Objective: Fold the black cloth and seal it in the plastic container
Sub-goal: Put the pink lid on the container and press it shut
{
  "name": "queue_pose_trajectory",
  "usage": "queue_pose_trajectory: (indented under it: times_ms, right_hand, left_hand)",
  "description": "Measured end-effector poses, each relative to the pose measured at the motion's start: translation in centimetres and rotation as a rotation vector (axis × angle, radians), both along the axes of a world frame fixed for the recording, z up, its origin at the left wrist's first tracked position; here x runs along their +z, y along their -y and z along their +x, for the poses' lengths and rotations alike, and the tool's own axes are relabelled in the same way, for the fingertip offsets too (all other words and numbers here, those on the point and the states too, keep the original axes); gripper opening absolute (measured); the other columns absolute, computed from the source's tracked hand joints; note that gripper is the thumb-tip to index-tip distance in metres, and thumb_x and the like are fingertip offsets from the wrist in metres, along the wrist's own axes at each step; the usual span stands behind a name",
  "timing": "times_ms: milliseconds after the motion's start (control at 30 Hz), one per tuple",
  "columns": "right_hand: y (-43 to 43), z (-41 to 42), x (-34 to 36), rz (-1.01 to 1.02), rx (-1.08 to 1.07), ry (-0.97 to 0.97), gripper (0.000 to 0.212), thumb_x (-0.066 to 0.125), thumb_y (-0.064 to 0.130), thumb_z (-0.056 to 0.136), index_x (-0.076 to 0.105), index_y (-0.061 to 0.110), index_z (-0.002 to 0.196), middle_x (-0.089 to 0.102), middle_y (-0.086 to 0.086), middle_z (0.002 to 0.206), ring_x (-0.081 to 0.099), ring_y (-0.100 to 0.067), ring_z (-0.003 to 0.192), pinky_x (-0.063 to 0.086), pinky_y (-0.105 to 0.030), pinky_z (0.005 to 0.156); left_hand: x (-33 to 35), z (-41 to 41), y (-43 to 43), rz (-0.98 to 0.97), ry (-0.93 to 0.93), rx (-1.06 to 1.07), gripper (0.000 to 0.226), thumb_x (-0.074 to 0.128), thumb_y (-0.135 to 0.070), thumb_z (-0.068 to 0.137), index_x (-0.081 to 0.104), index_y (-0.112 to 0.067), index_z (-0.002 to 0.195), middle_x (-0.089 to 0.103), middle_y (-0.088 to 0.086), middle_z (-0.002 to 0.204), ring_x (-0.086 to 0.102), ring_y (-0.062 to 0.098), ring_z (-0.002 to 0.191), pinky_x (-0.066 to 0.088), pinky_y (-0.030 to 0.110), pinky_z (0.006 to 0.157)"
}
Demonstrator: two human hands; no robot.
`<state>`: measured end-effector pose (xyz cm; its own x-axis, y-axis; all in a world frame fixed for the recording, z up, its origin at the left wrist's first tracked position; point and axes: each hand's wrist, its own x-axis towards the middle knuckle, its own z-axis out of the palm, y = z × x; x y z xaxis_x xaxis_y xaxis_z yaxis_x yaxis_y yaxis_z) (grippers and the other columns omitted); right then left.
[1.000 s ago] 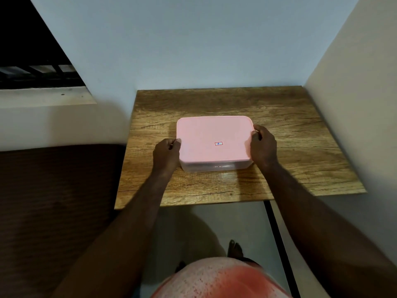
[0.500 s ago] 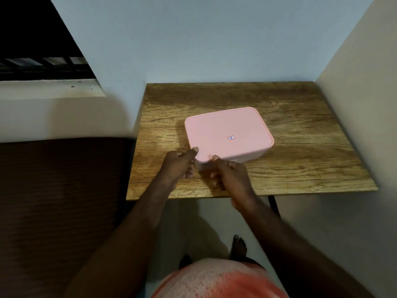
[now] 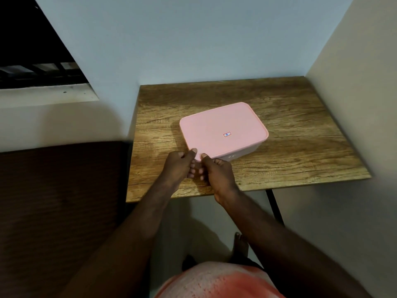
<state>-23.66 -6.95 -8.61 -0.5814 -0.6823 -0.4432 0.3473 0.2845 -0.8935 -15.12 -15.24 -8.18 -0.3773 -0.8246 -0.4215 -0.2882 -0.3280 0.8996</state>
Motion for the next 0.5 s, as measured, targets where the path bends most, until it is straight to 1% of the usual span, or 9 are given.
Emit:
queue_pose_trajectory:
  times_ms: [67,133,167,233,300,333,400,467,500]
  right_hand:
    - [0.0,-0.4,-0.1,0.005,0.019,-0.003,0.036,0.06,0.029,0.094,0.07,-0.004,0.084,0.06,-0.006,0.058,0.052,-0.013,0.045,0.041,-0.021,0.045]
    - [-0.1,-1.3,0.0,0.019,0.069,-0.008,0.028,0.059,0.025,0.093,0.066,0.002,0.079,0.056,-0.006,0.056,0.05,-0.016,0.045,0.039,-0.022,0.044]
    - [-0.1,-1.9,0.0,0.03,0.116,-0.014,0.025,0.059,0.024,0.094,0.062,0.006,0.077,0.054,-0.006,0.055,0.049,-0.017,0.044,0.036,-0.023,0.044]
    - [-0.2,-3.6,0.2,0.061,0.224,-0.039,0.026,0.06,0.024,0.094,0.059,0.007,0.074,0.051,-0.006,0.053,0.048,-0.017,0.041,0.034,-0.024,0.043]
    - [-0.3,-5.6,0.4,0.085,0.298,-0.077,0.028,0.06,0.021,0.094,0.059,0.006,0.071,0.05,-0.008,0.051,0.049,-0.018,0.04,0.035,-0.024,0.042]
    - [-0.4,-6.5,0.5,0.094,0.329,-0.097,0.028,0.061,0.02,0.094,0.058,0.005,0.071,0.05,-0.009,0.051,0.049,-0.019,0.041,0.036,-0.024,0.042]
    - [-0.5,-8.5,0.6,0.112,0.389,-0.126,0.028,0.062,0.021,0.093,0.059,0.004,0.07,0.051,-0.01,0.052,0.051,-0.021,0.043,0.039,-0.025,0.044]
    - [-0.6,-10.2,0.8,0.126,0.429,-0.156,0.028,0.062,0.022,0.093,0.062,0.003,0.072,0.054,-0.009,0.054,0.053,-0.022,0.046,0.042,-0.027,0.046]
    - [-0.6,-11.0,0.9,0.129,0.422,-0.175,0.028,0.063,0.023,0.093,0.063,0.002,0.075,0.055,-0.01,0.055,0.054,-0.022,0.048,0.043,-0.027,0.047]
  left_hand:
    - [-0.3,0.0,-0.5,-0.008,-0.005,0.017,0.032,0.061,-0.034,0.092,0.062,-0.006,0.076,0.061,0.006,0.061,0.058,0.017,0.052,0.049,0.029,0.053]
    - [-0.8,0.3,-0.7,-0.071,0.046,0.052,0.029,0.066,-0.037,0.087,0.062,-0.009,0.08,0.065,0.006,0.071,0.061,0.017,0.058,0.051,0.03,0.053]
    - [-1.0,0.5,-0.4,-0.117,0.082,0.076,0.031,0.07,-0.041,0.082,0.061,-0.011,0.085,0.067,0.004,0.078,0.064,0.018,0.064,0.053,0.032,0.055]
    - [-1.1,1.2,0.9,-0.173,0.122,0.134,0.042,0.076,-0.048,0.073,0.057,-0.015,0.093,0.068,0.001,0.087,0.067,0.019,0.075,0.056,0.037,0.064]
    - [-0.6,1.9,2.6,-0.202,0.157,0.18,0.048,0.076,-0.051,0.07,0.052,-0.019,0.098,0.066,0.001,0.094,0.067,0.021,0.081,0.058,0.04,0.07]
    - [-0.3,2.3,3.5,-0.218,0.185,0.191,0.049,0.075,-0.052,0.07,0.052,-0.02,0.1,0.065,0.002,0.096,0.067,0.022,0.082,0.059,0.04,0.071]
    - [0.2,3.0,4.9,-0.218,0.204,0.166,0.044,0.074,-0.051,0.073,0.056,-0.019,0.096,0.066,0.004,0.093,0.067,0.022,0.078,0.058,0.036,0.065]
    - [0.6,3.1,5.4,-0.154,0.145,0.051,0.033,0.073,-0.045,0.08,0.061,-0.015,0.085,0.068,0.006,0.083,0.064,0.019,0.068,0.051,0.029,0.057]
    - [0.7,3.0,5.2,-0.112,0.115,-0.013,0.031,0.072,-0.042,0.082,0.064,-0.012,0.082,0.068,0.008,0.079,0.062,0.018,0.064,0.049,0.028,0.055]
